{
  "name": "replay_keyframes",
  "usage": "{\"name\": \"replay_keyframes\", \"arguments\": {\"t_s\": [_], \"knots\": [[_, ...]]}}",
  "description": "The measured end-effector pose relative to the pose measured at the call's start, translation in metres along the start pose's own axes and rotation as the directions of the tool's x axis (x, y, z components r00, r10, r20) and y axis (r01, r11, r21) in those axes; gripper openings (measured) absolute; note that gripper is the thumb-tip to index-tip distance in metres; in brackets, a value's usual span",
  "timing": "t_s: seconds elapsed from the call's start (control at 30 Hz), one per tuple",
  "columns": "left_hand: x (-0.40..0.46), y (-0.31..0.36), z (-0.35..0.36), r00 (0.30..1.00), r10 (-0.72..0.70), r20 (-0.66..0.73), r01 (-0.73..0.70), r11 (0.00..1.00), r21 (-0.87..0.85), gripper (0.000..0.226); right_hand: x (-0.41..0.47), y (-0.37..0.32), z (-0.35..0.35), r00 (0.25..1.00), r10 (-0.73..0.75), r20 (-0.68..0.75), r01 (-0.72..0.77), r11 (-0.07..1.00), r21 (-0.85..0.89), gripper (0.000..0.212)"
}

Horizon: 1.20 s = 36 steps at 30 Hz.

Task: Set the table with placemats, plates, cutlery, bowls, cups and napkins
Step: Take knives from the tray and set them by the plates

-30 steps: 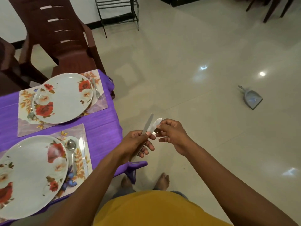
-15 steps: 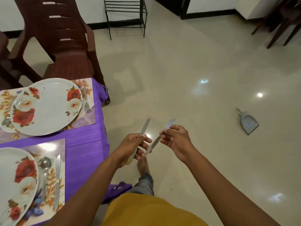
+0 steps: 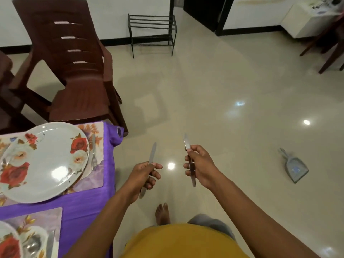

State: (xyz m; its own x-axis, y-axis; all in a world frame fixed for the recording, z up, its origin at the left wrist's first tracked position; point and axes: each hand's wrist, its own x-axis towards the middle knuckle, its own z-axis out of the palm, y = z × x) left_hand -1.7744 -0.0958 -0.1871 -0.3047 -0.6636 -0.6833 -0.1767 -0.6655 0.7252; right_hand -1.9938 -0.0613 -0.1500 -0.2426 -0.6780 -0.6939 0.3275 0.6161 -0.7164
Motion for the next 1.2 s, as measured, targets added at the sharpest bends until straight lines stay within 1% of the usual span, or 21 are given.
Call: {"name": "replay_keyframes", "arguments": {"t_s": [0.07, 0.23, 0.33, 0.4, 0.5, 0.57, 0.67, 0.77, 0.8, 0.83, 0.93, 0.97, 1.07, 1.13, 1.2], "knots": [[0.015, 0.015, -0.005, 0.998, 0.007, -0.062, -0.009, 1.0, -0.027, 0.031, 0.018, -0.013, 0.008, 1.0, 0.009, 0.019, -0.008, 0.999, -0.045, 0.016], [0.051, 0.05, -0.013, 0.984, -0.005, -0.177, -0.01, 0.996, -0.084, 0.034, 0.063, -0.053, 0.031, 0.991, 0.042, 0.129, -0.018, 0.984, -0.18, 0.019], [0.076, 0.068, -0.02, 0.966, -0.004, -0.258, -0.024, 0.994, -0.107, 0.035, 0.097, -0.083, 0.047, 0.98, 0.072, 0.186, -0.031, 0.976, -0.214, 0.02], [0.093, 0.08, -0.026, 0.948, -0.01, -0.32, -0.025, 0.994, -0.105, 0.035, 0.125, -0.105, 0.058, 0.967, 0.09, 0.237, -0.022, 0.961, -0.275, 0.026], [0.109, 0.096, -0.036, 0.912, -0.056, -0.406, -0.012, 0.987, -0.162, 0.033, 0.16, -0.137, 0.074, 0.951, 0.109, 0.289, 0.024, 0.907, -0.42, 0.037], [0.117, 0.105, -0.041, 0.881, -0.105, -0.462, 0.001, 0.976, -0.22, 0.033, 0.18, -0.159, 0.086, 0.938, 0.118, 0.326, 0.074, 0.851, -0.521, 0.039], [0.13, 0.117, -0.052, 0.838, -0.184, -0.514, 0.001, 0.942, -0.335, 0.032, 0.208, -0.186, 0.107, 0.912, 0.13, 0.389, 0.153, 0.774, -0.615, 0.038], [0.136, 0.135, -0.063, 0.818, -0.268, -0.509, -0.004, 0.882, -0.47, 0.024, 0.232, -0.207, 0.133, 0.878, 0.174, 0.447, 0.203, 0.71, -0.675, 0.03], [0.138, 0.14, -0.066, 0.798, -0.282, -0.532, -0.019, 0.871, -0.49, 0.021, 0.236, -0.212, 0.142, 0.871, 0.183, 0.455, 0.211, 0.699, -0.684, 0.027], [0.138, 0.146, -0.07, 0.764, -0.287, -0.578, -0.054, 0.864, -0.5, 0.02, 0.241, -0.219, 0.156, 0.859, 0.196, 0.474, 0.225, 0.685, -0.692, 0.026], [0.139, 0.154, -0.081, 0.684, -0.309, -0.66, -0.12, 0.846, -0.52, 0.02, 0.25, -0.231, 0.199, 0.807, 0.245, 0.537, 0.284, 0.637, -0.716, 0.027], [0.139, 0.153, -0.085, 0.668, -0.303, -0.68, -0.138, 0.847, -0.514, 0.019, 0.251, -0.233, 0.211, 0.791, 0.256, 0.556, 0.306, 0.622, -0.721, 0.027], [0.138, 0.143, -0.105, 0.594, -0.262, -0.76, -0.253, 0.836, -0.486, 0.015, 0.255, -0.233, 0.259, 0.724, 0.296, 0.623, 0.392, 0.566, -0.725, 0.026], [0.136, 0.137, -0.121, 0.554, -0.277, -0.785, -0.259, 0.839, -0.479, 0.017, 0.257, -0.232, 0.286, 0.691, 0.318, 0.649, 0.431, 0.541, -0.723, 0.025], [0.134, 0.13, -0.14, 0.499, -0.308, -0.81, -0.248, 0.844, -0.475, 0.021, 0.256, -0.229, 0.312, 0.658, 0.364, 0.659, 0.448, 0.515, -0.731, 0.025]]}}
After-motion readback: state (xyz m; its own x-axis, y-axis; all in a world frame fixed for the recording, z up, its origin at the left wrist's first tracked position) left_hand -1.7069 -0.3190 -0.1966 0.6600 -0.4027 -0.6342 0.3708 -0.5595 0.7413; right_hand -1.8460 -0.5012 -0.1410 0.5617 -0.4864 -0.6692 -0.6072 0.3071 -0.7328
